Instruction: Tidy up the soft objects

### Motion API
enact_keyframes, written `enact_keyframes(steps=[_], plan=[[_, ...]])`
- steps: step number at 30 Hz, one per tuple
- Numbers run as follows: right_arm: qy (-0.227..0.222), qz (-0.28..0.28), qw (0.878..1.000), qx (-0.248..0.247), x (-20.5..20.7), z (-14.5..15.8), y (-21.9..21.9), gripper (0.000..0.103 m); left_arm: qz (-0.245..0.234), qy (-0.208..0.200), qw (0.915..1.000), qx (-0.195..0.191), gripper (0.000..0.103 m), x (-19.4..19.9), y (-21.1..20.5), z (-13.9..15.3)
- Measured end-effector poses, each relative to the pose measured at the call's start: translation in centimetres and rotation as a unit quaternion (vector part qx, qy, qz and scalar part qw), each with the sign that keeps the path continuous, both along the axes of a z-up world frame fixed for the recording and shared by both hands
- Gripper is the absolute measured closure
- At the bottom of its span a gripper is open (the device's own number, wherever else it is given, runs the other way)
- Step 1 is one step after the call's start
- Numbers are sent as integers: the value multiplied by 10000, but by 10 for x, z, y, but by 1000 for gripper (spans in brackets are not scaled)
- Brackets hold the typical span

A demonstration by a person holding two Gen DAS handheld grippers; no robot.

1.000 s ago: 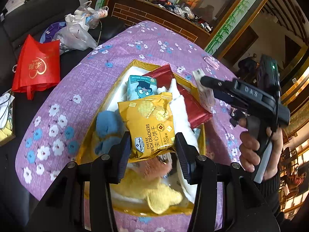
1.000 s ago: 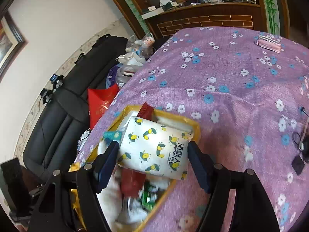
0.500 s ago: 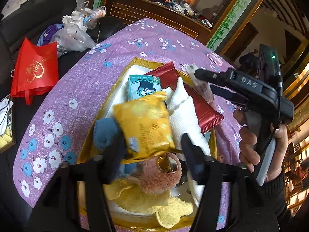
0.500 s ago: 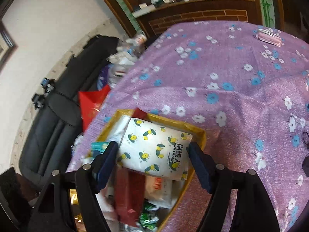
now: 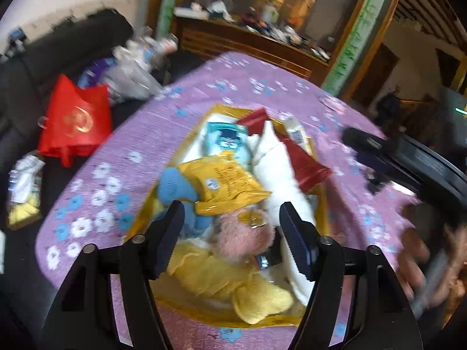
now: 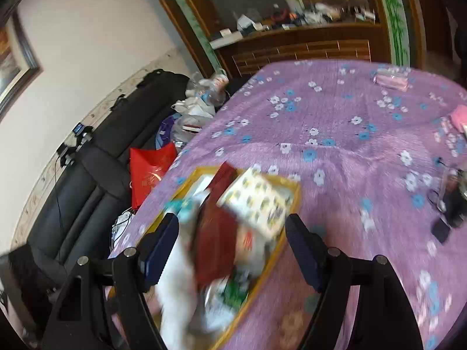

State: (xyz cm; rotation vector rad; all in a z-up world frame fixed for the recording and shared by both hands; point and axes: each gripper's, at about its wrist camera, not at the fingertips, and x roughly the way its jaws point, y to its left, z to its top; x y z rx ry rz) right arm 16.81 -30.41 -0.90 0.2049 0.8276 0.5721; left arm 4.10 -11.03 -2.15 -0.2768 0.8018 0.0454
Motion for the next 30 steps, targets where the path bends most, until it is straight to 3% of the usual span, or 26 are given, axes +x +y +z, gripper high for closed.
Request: enact_keyframes(steps=[7,10,14,23,30], plan=[[-230,5,9997,85,-78,-3,-14,27,295,-37,9990,334,34,-27,-23,1],[-455,-78,9989,-7,-103,1,-21,27,390,-186,9960,780,34,-47,-35,7],[-439,-238,9987,85,-121,0,-34,27,360,-188,9898,1368,34,-66,-53,10],[-310,-267,9991,-101,-140,-4,-31,27,323,-190,9855,1657,34,-89,-64,18],[-321,-192,9992,-120,-148,-3,-26,27,430,-112,9851,1659,34,-93,-58,20]])
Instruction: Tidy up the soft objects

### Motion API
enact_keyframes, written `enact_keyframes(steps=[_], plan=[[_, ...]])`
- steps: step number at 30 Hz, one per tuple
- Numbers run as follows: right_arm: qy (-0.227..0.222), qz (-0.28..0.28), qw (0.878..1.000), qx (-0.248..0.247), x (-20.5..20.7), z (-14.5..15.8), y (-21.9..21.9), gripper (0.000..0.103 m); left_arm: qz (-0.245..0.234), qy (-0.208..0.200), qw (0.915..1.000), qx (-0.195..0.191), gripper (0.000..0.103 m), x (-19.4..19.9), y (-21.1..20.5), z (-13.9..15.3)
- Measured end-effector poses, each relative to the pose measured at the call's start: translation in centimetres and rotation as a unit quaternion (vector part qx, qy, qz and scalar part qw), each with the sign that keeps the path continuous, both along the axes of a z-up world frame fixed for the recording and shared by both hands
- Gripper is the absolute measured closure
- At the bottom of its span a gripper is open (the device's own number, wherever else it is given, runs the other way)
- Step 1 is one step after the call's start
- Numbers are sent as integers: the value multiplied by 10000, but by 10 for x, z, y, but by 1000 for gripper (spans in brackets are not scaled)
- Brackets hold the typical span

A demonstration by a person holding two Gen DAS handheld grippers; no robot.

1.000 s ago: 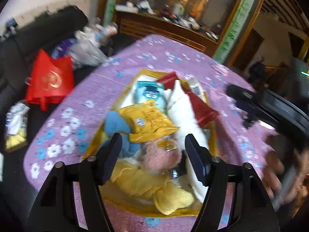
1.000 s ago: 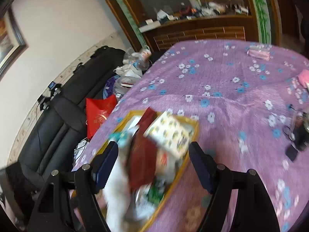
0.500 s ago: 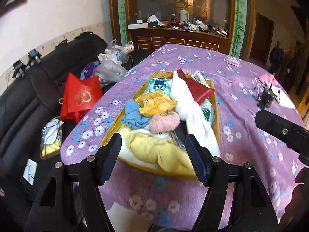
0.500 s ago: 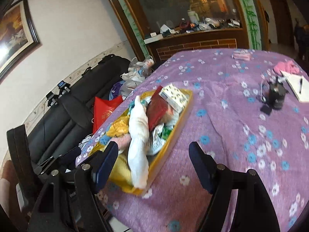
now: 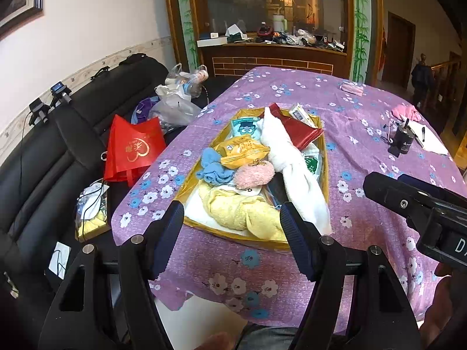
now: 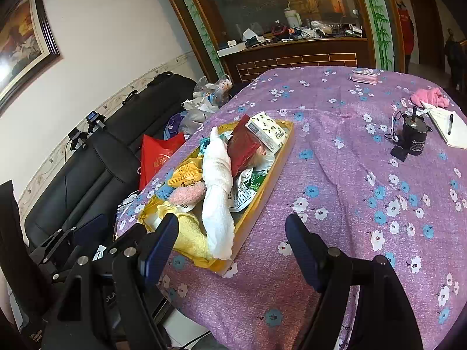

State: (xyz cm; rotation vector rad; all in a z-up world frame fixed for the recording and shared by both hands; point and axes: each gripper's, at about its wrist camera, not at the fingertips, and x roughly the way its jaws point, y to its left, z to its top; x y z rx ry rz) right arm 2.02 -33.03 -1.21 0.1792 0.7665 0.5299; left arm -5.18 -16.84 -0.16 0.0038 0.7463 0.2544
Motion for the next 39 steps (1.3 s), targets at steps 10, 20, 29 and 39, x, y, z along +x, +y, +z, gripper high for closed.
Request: enact_keyframes(steps=[10,20,29,39], plan=[[35,103,9998,-139,0,-3,12,27,52,50,9999,80,34,-1,2,-2],[52,149,9997,-165,-2,-3,16,27,50,48,9999,91,34,-2,3,-3],[102,142,9997,-153,-1,-5,16,27,16,106,9998,164,34,-1,1,-8],[120,188,9996,-186,-4,-6,22,27,30,141,9996,225,34,0,1,-9]])
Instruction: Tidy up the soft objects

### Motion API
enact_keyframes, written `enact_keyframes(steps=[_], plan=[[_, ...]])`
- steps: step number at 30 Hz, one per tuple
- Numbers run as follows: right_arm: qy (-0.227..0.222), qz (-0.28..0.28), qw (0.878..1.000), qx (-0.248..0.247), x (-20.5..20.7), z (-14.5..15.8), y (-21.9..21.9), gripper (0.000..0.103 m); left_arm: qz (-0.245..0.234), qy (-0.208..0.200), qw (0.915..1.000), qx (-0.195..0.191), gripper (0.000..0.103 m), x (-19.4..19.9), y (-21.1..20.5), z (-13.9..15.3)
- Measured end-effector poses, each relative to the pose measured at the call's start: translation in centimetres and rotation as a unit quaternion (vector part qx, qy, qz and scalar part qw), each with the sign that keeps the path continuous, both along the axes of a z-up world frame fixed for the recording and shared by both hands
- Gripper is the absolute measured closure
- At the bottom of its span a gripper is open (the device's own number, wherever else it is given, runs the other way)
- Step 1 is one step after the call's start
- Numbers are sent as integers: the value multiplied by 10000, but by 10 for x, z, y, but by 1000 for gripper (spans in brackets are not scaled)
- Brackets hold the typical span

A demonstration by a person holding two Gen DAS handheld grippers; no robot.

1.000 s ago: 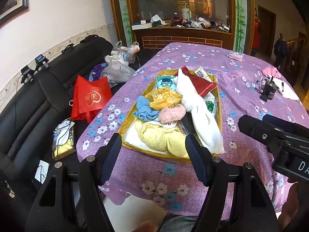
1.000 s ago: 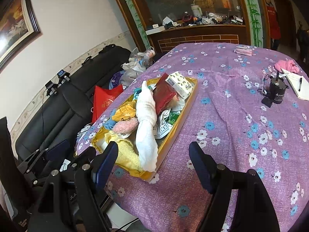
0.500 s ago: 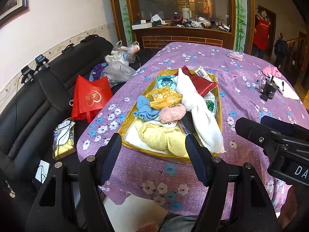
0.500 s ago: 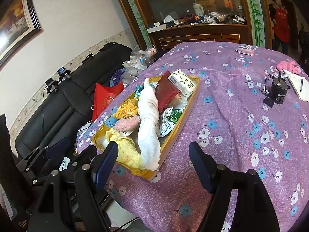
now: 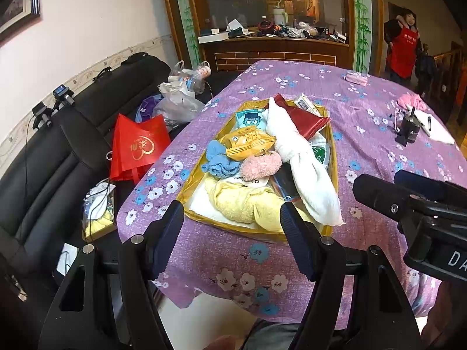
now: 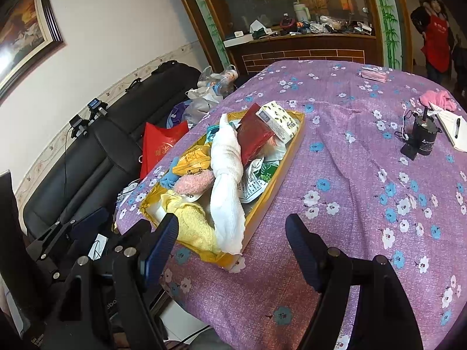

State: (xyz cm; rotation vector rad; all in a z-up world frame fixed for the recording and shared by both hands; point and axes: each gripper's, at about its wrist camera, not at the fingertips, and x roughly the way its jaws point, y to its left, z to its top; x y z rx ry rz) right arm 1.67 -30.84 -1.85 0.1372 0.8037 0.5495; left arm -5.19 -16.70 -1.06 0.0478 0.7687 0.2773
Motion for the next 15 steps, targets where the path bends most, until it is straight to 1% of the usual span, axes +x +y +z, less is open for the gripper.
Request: enact_keyframes(steps=[15], plan=[[12,-3,10000,-39,-1,-3,3,27,-2,49,10000,-30,34,1,1,-1]])
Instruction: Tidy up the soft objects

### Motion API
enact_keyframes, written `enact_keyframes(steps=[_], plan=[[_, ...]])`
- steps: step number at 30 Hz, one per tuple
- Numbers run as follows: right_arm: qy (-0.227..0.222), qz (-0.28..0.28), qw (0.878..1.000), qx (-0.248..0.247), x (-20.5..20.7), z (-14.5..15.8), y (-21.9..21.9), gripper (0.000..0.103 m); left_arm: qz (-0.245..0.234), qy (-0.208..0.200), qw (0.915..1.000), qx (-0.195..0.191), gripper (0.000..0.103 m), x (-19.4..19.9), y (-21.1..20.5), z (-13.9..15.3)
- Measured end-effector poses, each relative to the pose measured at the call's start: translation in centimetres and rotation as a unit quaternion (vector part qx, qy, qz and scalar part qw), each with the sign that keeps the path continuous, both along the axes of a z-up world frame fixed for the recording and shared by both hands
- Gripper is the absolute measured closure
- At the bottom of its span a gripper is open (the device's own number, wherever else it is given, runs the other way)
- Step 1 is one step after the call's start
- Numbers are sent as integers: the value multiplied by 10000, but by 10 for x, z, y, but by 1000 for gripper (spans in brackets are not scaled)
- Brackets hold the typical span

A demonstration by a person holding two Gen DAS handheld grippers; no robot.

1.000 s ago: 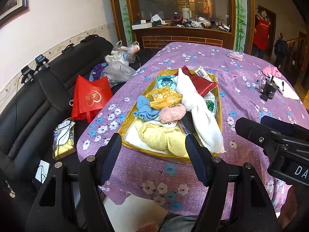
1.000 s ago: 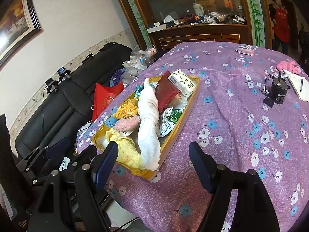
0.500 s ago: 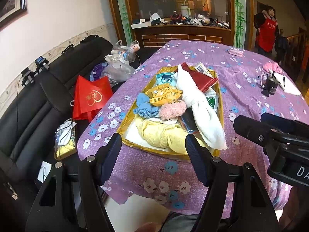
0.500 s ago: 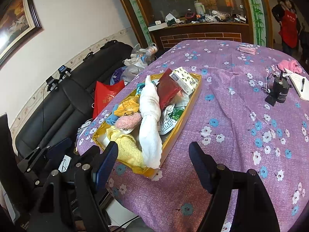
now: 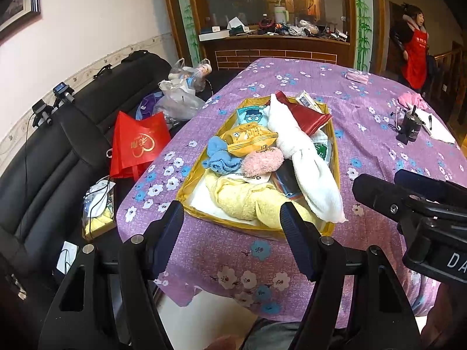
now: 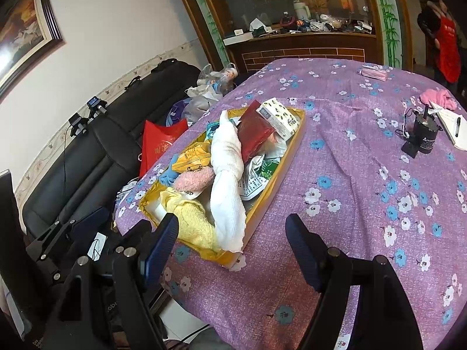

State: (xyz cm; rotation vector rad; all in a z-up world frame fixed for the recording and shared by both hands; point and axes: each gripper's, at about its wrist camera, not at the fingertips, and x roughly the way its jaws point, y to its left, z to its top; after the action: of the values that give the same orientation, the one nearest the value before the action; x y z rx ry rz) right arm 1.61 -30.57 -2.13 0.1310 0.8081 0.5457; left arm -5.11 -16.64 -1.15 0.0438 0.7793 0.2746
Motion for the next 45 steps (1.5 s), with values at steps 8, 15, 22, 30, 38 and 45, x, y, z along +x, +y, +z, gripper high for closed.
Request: enact_keyframes(steps=[8,15,22,30,38,45], plan=[[4,41,10000,-43,-1,-2,4,27,13,34,10000,-61,34,-1,1,-1],[6,37,10000,-45,-1,-2,4,27,17,35,10000,-51,34,-1,1,-1],[16,64,10000,-39,-1,-3,4,27,18,44,10000,-51,34,-1,1,-2],[15,77,9999,-62,-2,-3,5,27,1,45,10000,-77,34,-3,1,-5],[13,94,9999,-78,-2,-4,5,27,-21,25,9999,-101,34,-6,2,-7],[15,106,9999,-76,-1,-4,4,27,14,63,9999,-119,34,-4,2,-8]])
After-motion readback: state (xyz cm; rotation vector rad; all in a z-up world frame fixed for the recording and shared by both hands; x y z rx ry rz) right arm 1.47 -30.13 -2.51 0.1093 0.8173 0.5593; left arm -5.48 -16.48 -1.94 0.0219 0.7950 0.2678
